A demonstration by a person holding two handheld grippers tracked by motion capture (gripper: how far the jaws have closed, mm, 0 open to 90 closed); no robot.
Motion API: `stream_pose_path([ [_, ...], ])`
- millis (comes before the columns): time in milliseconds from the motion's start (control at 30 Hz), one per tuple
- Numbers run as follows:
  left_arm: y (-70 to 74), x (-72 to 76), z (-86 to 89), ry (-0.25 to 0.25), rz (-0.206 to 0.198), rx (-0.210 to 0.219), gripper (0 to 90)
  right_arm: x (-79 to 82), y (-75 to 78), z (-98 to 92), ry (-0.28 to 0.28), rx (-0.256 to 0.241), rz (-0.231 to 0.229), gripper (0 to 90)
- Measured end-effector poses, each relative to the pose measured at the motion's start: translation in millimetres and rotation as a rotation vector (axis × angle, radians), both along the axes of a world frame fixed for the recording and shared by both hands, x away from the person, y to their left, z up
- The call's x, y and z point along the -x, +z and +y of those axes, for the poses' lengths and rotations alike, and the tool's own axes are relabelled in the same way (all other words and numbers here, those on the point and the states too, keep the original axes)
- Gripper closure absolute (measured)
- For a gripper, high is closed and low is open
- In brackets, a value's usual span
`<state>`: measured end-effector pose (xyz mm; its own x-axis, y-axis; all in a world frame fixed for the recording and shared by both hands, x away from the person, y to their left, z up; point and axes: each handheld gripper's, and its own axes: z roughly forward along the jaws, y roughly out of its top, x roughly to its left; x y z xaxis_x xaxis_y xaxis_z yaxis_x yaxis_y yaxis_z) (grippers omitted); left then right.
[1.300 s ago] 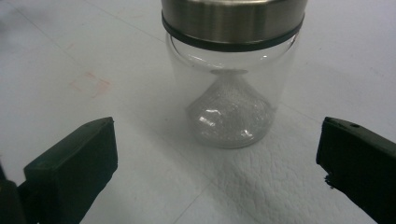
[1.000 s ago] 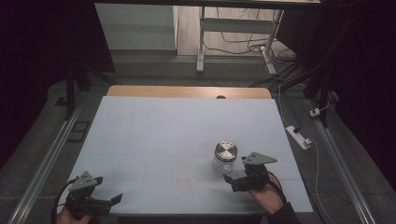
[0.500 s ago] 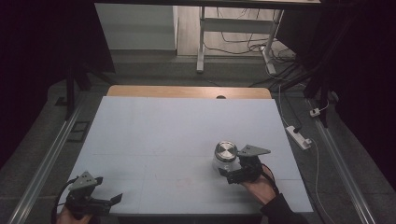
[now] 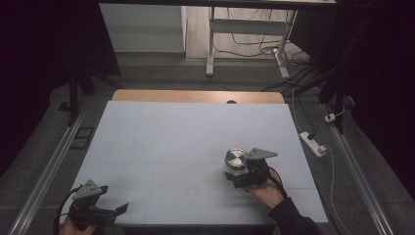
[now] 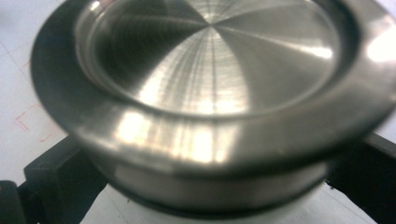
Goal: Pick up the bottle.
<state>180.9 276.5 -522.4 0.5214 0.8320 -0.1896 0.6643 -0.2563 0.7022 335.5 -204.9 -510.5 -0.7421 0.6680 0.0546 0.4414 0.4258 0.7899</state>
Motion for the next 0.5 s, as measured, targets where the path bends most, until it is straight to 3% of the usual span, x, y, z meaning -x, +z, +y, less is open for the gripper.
stream_pose_path([
  [100, 0.0, -0.1, 0.0, 0.0, 0.001, 0.0, 0.0, -1.4, -2.0, 1.3, 0.014, 0.018, 0.004, 0.5],
  [233, -0.1, -0.1, -0.2, -0.001, 0.001, -0.001, 0.0, -1.4, -0.8, 0.8, 0.04, 0.018, -0.024, 12.0],
  [500, 0.0, -0.3, -0.6, -0.005, 0.002, -0.002, 0.0, 0.5, 1.7, 2.3, 0.051, 0.052, -0.053, 14.1],
])
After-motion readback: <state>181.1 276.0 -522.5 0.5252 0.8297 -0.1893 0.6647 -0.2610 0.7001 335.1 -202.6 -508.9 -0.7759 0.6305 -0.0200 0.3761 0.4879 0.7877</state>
